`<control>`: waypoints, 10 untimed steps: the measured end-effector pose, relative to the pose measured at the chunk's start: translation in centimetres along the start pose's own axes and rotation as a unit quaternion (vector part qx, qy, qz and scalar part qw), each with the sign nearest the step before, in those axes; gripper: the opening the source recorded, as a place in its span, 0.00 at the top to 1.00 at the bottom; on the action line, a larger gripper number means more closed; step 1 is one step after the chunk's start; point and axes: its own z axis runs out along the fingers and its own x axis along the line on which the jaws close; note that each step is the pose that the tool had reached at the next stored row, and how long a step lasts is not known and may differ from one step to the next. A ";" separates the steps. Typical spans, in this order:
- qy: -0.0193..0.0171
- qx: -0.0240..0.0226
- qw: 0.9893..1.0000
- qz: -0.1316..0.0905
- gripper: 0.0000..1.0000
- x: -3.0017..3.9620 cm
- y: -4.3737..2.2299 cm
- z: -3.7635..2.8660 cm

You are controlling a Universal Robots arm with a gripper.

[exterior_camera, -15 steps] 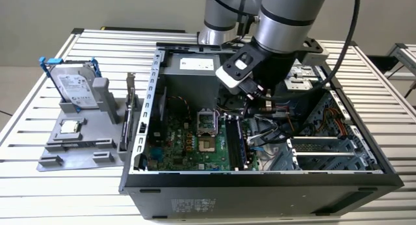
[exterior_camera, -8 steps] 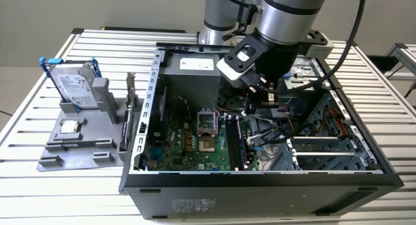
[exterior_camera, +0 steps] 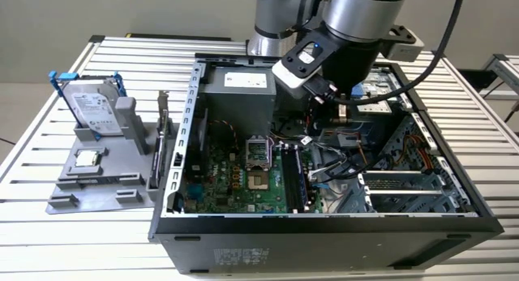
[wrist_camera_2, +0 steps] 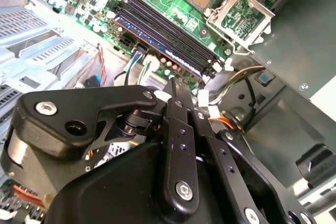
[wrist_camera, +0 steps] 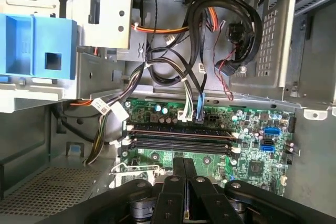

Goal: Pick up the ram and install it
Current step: 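Press down the ram until it locks into place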

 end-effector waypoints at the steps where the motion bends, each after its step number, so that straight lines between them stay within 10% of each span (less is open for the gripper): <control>1: 0.000 0.000 1.000 0.000 1.00 0.00 -0.01 -0.16; 10: 0.000 0.000 1.000 0.000 1.00 -0.01 -0.02 -0.86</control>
